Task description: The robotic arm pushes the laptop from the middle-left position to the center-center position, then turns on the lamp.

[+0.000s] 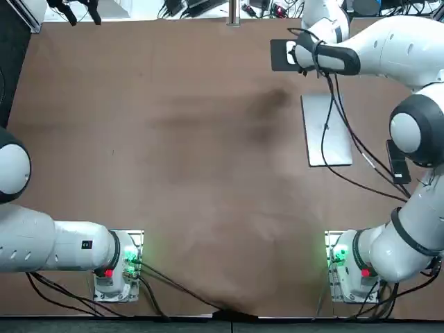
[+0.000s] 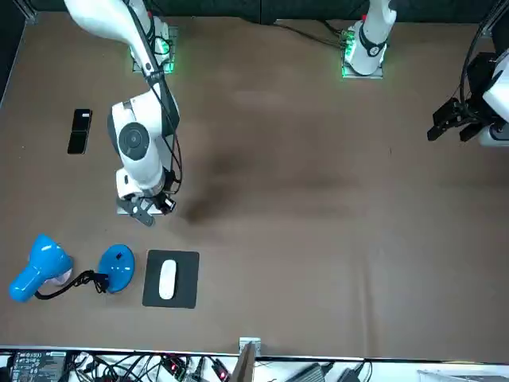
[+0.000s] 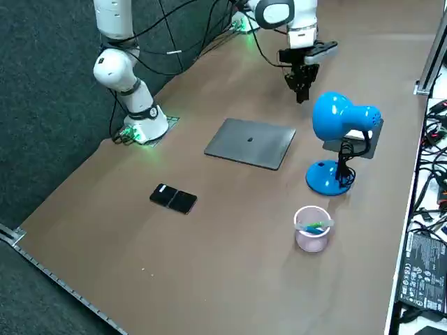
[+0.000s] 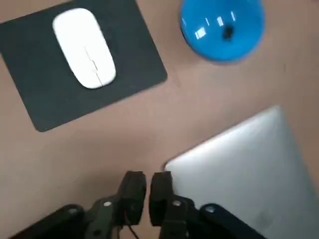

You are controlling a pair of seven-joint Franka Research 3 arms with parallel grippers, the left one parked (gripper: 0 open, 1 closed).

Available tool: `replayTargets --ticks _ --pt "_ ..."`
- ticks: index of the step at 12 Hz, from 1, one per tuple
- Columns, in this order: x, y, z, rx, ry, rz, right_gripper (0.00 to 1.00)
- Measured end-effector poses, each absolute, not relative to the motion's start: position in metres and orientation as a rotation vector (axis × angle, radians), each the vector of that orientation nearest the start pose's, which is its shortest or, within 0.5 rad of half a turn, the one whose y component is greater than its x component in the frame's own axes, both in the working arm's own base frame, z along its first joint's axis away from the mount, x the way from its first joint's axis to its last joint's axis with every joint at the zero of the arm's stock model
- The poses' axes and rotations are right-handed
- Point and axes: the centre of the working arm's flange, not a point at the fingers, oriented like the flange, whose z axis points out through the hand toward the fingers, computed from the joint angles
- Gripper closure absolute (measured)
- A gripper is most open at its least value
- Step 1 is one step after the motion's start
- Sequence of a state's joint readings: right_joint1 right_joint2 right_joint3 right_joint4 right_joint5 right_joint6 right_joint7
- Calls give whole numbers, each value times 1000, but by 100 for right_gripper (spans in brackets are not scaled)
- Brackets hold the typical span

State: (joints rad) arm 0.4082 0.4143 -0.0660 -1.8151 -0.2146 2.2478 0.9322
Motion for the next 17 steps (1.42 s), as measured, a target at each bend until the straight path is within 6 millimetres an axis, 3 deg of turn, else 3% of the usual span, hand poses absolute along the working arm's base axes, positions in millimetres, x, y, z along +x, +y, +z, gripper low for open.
replayTargets --ticks 2,5,6,8,11,17 --pt "625 204 316 -3279 475 -243 93" --pt "649 173 318 -3340 76 -228 98" --pt "659 146 312 -3356 -156 -184 98" --pt "671 114 304 -3353 -355 -149 98" --pt "685 85 286 -3334 -490 -172 98" --pt "703 64 255 -3310 -649 -183 98"
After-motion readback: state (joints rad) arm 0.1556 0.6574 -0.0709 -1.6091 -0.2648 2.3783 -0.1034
